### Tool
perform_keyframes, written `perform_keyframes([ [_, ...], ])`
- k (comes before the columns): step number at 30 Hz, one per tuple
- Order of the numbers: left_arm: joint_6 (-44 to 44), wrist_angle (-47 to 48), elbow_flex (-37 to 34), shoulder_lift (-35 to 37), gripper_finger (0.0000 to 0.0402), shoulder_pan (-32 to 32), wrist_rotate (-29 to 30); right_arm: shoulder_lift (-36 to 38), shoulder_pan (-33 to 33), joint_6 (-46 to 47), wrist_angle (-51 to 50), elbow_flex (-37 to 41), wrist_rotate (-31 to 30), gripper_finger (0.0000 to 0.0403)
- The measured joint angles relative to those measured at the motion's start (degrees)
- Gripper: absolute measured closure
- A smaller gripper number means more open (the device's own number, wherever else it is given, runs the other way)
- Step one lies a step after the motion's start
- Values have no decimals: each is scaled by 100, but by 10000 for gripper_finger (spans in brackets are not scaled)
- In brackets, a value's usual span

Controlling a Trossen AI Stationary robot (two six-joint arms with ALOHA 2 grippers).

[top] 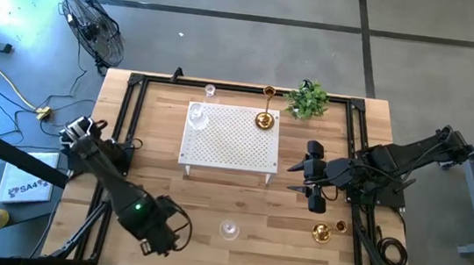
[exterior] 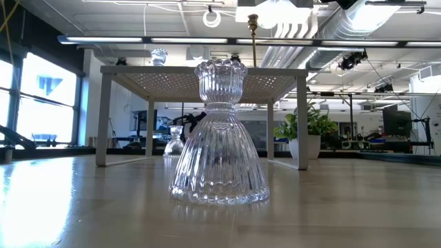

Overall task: Pick & Place candle stick holders
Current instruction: Put the left gold candle holder on the shelf aligned with the other gold candle holder

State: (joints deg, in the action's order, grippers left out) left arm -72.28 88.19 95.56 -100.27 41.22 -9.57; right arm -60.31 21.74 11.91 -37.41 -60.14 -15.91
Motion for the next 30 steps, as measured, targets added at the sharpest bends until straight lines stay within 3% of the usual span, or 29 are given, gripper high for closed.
perform_keyframes([
  [7,932,148,456,-2,285,-316,293,0,0,-1,0,0,-1,178],
  [19,2525,181,873,0,285,-676,1491,0,0,-1,0,0,-1,178],
  [30,2938,182,873,0,285,-711,2898,0,0,-1,1,0,-8,178],
])
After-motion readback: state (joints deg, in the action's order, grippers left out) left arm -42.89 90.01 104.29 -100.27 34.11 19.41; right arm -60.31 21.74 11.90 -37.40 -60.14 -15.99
